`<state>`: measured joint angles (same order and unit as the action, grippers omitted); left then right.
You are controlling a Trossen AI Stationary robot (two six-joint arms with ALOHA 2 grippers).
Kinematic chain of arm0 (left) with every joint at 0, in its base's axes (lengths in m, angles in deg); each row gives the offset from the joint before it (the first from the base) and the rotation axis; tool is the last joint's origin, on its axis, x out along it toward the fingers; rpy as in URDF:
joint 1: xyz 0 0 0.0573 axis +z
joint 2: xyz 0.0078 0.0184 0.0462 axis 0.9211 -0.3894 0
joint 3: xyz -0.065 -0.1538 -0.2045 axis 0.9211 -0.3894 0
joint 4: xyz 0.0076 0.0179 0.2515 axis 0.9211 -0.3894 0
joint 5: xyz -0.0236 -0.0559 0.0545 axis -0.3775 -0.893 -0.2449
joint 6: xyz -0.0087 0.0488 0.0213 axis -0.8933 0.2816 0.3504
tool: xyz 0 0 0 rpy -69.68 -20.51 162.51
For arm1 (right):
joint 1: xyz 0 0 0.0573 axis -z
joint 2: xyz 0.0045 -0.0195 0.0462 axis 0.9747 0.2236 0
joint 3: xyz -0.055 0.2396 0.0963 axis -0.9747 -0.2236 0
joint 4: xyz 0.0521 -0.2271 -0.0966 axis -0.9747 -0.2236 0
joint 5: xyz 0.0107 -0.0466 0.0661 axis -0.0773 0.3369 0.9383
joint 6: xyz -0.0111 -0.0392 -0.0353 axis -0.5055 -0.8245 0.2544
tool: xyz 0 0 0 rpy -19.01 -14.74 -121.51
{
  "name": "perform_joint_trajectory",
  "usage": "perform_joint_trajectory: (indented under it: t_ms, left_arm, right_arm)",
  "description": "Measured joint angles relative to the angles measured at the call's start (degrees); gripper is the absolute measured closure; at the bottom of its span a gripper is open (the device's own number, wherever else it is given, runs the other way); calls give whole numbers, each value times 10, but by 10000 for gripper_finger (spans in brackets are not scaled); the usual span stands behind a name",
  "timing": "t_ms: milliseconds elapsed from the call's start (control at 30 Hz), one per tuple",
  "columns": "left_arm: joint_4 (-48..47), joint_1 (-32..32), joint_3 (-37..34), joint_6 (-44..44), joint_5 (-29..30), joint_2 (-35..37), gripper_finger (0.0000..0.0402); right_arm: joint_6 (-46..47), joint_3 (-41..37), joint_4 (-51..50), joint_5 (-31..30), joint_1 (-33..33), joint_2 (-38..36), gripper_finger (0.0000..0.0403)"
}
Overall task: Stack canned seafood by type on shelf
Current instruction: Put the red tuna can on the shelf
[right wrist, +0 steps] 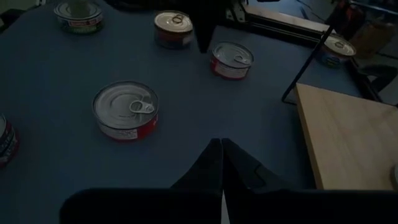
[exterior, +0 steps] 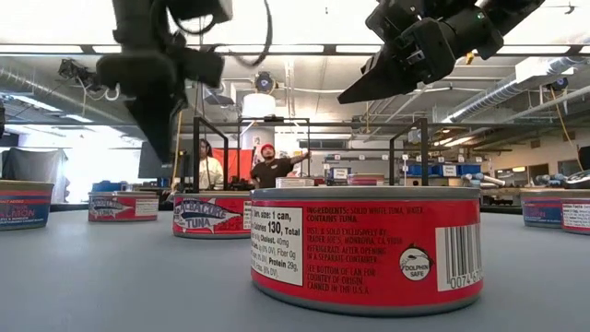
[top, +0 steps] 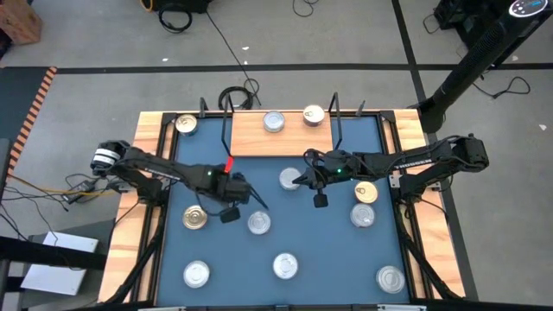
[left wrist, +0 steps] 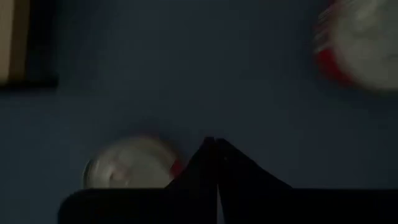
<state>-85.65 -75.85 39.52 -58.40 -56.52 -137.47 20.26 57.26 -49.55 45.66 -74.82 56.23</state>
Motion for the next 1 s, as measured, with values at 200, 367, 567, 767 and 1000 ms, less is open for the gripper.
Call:
perform_joint_trajectory:
  t_ms: [200,367,567,767,1000]
  left_arm:
    - [-18,-11,7,-22,-8,0,398]
    - [-39,-11,-21,-76,-7,0,366]
    - [-37,-11,-58,-105,32,0,317]
    - [-32,-11,-83,-119,46,0,304]
    - [-4,-11,-119,-123,46,0,318]
  right_arm:
    - [1,0,-5,0,0,0,394]
    - [1,0,-6,0,0,0,394]
    - [2,0,-6,0,0,0,394]
    - [2,0,-2,0,0,0,394]
    - [2,0,-2,0,0,0,394]
